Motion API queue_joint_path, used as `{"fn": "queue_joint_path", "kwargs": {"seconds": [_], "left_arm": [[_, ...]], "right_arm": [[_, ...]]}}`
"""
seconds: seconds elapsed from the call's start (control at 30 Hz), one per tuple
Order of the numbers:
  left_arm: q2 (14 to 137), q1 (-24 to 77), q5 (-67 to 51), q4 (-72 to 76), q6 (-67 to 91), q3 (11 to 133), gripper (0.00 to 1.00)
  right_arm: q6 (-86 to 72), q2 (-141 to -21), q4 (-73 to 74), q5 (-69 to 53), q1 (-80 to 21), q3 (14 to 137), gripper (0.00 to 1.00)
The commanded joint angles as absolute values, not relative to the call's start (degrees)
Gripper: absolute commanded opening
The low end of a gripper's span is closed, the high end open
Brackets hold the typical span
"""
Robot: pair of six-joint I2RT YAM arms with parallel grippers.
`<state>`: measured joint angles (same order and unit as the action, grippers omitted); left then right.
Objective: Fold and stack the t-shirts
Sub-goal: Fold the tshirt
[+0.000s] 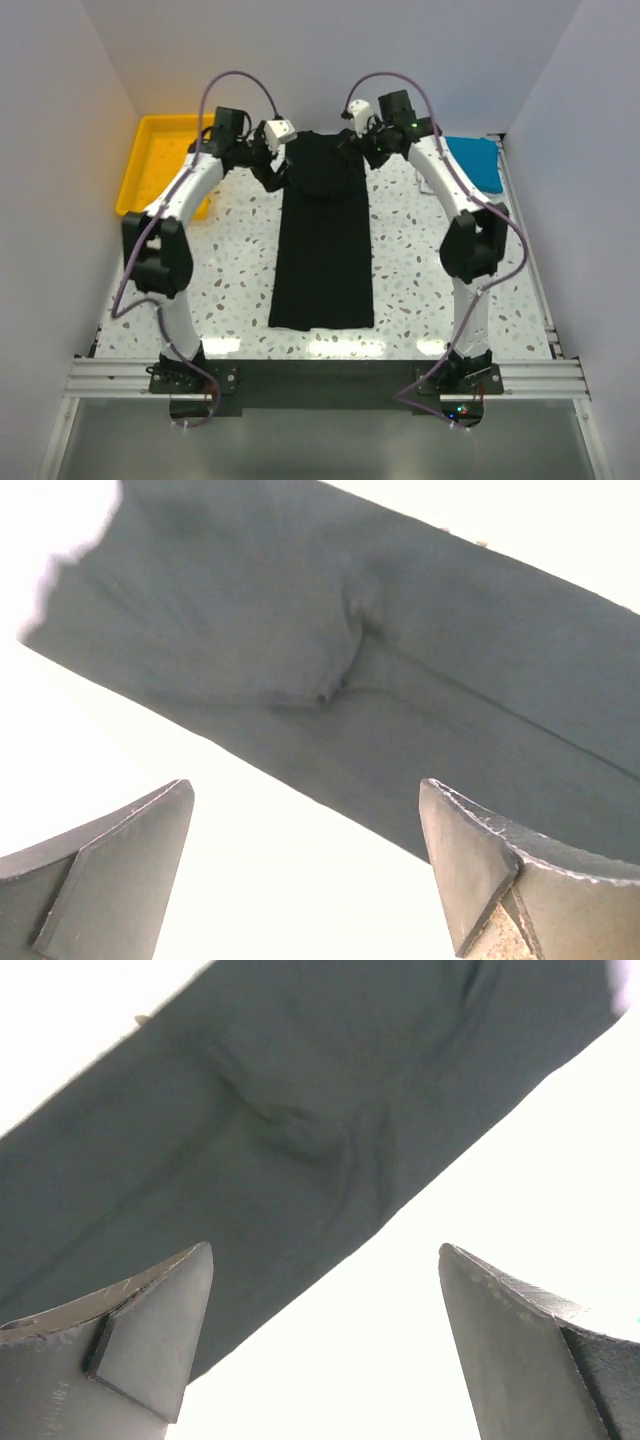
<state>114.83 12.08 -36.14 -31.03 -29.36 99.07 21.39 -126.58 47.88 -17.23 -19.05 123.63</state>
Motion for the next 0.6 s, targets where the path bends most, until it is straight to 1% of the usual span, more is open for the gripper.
{"fn": "queue_joint_path", "kwargs": {"seconds": [0.0,0.03,0.07,0.13,0.17,0.2,0.23,0.27,0.3,0.33,0.37,0.4,0.43,0.47,0.5,0.53,0.57], "left_arm": [[99.0,12.4,-41.6,-32.7,-46.8,94.3,1.0],[96.8,12.5,-42.3,-32.2,-48.2,92.7,1.0],[92.5,12.7,-43.3,-31.1,-49.3,90.5,1.0],[88.2,12.7,-44.3,-29.4,-50.0,84.6,1.0],[84.2,12.7,-46.6,-30.3,-52.1,82.7,1.0],[82.5,13.0,-47.7,-32.8,-59.9,79.4,1.0],[80.9,13.3,-48.6,-41.5,-66.2,77.6,1.0],[78.2,13.8,-47.6,-46.4,-73.3,75.9,1.0],[76.8,15.0,-46.3,-50.1,-83.7,70.7,1.0],[75.3,15.3,-45.3,-52.6,-86.5,67.4,1.0],[71.7,15.3,-44.2,-52.0,-87.7,63.8,1.0],[69.9,15.3,-43.9,-51.6,-90.5,56.6,0.99],[68.2,15.3,-43.8,-51.7,-93.1,53.1,0.98],[65.4,15.4,-43.4,-51.7,-95.7,49.9,0.97],[64.2,16.2,-43.1,-51.5,-99.1,44.1,0.94],[62.2,16.9,-42.9,-50.1,-99.5,41.7,0.93],[61.7,18.5,-42.8,-49.6,-99.2,39.7,0.91]], "right_arm": [[27.2,-107.8,41.2,-27.2,-19.1,117.4,0.99],[27.1,-105.2,36.3,-28.6,-19.2,114.2,0.99],[28.0,-100.1,34.1,-30.6,-19.1,107.8,0.99],[33.5,-95.9,35.3,-34.6,-19.2,103.2,0.99],[36.6,-91.8,36.6,-36.9,-19.2,98.8,0.99],[41.1,-90.3,38.0,-38.3,-19.5,96.8,0.99],[42.8,-88.8,41.8,-37.6,-21.1,94.9,0.99],[48.6,-87.1,45.3,-36.3,-22.2,92.2,0.99],[51.8,-86.4,49.1,-32.6,-23.7,90.6,0.99],[54.6,-85.8,55.4,-30.3,-26.7,88.7,0.99],[58.6,-85.1,57.5,-29.1,-27.8,83.5,0.99],[59.3,-83.2,58.6,-28.4,-28.8,80.5,0.99],[59.8,-82.2,58.9,-28.2,-30.1,77.3,0.98],[60.6,-81.1,58.5,-28.1,-30.8,71.4,0.96],[60.6,-79.8,56.6,-27.5,-32.7,68.8,0.91],[60.1,-79.4,55.6,-26.1,-33.8,64.3,0.87],[59.6,-79.3,54.9,-25.5,-34.9,62.7,0.81]]}}
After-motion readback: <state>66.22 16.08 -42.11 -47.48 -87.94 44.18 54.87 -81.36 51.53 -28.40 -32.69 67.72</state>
